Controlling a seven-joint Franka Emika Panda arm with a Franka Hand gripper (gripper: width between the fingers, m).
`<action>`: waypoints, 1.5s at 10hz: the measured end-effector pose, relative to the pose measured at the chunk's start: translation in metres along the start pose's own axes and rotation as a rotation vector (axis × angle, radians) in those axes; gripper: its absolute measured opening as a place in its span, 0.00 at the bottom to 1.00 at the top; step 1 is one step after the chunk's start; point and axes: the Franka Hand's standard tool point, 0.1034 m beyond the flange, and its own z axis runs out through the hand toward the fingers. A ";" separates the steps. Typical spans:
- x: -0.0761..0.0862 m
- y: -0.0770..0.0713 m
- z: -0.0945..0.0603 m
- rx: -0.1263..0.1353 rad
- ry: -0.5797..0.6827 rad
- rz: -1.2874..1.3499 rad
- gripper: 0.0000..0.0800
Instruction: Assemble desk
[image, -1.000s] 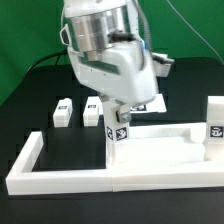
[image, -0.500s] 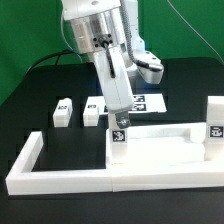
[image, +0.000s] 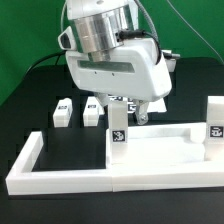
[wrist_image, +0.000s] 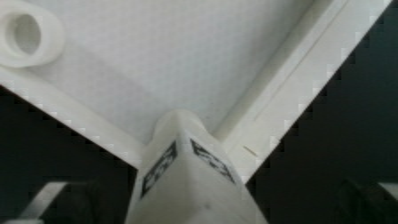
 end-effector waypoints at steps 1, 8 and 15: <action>0.001 0.001 0.000 0.000 0.001 -0.100 0.81; 0.013 0.004 -0.004 -0.085 0.052 -0.613 0.36; 0.018 0.012 -0.005 0.009 0.031 0.486 0.36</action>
Offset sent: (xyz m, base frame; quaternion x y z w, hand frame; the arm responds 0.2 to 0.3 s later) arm 0.0127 0.0110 0.0013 -0.0188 0.0336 -0.5198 0.8534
